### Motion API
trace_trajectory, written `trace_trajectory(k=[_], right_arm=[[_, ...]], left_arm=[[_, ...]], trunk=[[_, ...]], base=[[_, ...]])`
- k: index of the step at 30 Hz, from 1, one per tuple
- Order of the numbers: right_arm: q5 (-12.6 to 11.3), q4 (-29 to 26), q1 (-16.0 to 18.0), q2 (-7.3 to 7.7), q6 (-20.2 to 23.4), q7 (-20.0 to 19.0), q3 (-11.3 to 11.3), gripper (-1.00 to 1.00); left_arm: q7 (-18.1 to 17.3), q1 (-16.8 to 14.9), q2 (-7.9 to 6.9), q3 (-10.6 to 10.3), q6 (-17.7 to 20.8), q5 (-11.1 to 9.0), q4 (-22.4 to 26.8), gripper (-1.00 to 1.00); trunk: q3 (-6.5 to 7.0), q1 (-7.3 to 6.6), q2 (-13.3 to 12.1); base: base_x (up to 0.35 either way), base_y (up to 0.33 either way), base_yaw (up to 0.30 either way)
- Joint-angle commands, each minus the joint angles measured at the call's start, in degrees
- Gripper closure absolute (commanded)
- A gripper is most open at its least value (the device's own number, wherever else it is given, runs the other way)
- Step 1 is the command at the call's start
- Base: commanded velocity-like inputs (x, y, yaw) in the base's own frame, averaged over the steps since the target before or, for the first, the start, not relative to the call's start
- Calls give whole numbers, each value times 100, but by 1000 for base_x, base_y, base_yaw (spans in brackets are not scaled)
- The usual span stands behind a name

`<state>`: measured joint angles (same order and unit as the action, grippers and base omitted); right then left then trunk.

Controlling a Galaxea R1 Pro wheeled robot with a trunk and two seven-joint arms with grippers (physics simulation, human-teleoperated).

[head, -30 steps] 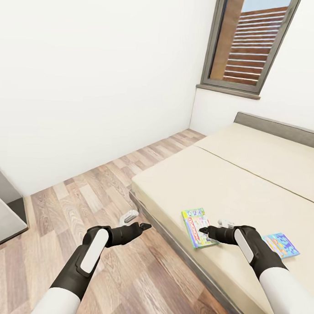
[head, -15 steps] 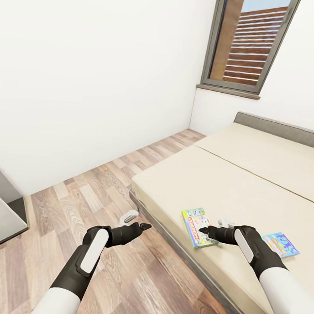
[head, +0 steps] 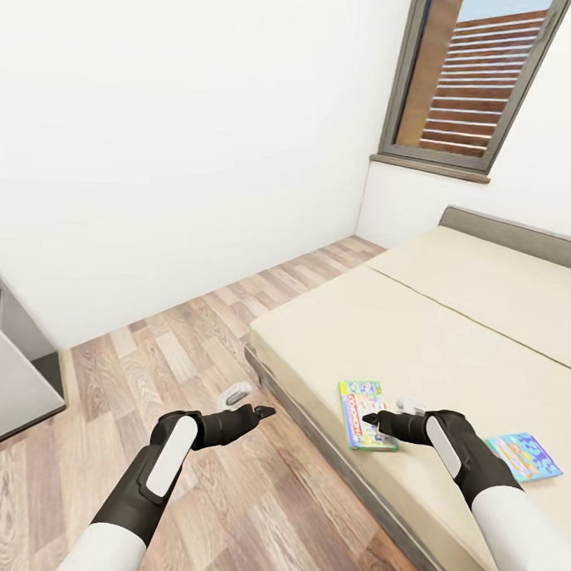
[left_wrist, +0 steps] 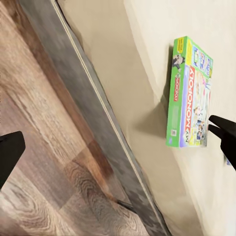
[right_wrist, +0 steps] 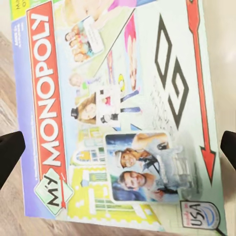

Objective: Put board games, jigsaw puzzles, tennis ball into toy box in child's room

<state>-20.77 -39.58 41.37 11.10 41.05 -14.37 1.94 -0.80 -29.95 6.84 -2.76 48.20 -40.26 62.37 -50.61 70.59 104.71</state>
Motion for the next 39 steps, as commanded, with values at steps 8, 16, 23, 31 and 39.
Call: trace_trajectory(k=[8, 16, 23, 31, 39], right_arm=[[6, -5, 2, 6, 18, -13, 17, -100], [4, -5, 2, 6, 17, -13, 17, -100], [3, -5, 2, 6, 16, -13, 17, -100], [2, -5, 2, 6, 15, -13, 17, -100], [0, -20, 5, 27, 12, -13, 12, -100]], left_arm=[[-8, -3, 2, 4, 23, 8, 3, -100], [-8, -4, 2, 4, 23, 9, 3, -100], [-8, -3, 2, 4, 23, 9, 3, -100], [-8, -4, 2, 4, 18, 9, 3, -100], [-4, -3, 2, 4, -4, 13, -19, -100]], trunk=[[-5, -1, 2], [-5, -1, 2], [-5, -1, 2], [-5, -1, 2], [-5, -1, 2]], base=[[0, 0, 32], [0, 0, 8], [0, 0, 2], [0, 0, 0], [0, 0, 0]])
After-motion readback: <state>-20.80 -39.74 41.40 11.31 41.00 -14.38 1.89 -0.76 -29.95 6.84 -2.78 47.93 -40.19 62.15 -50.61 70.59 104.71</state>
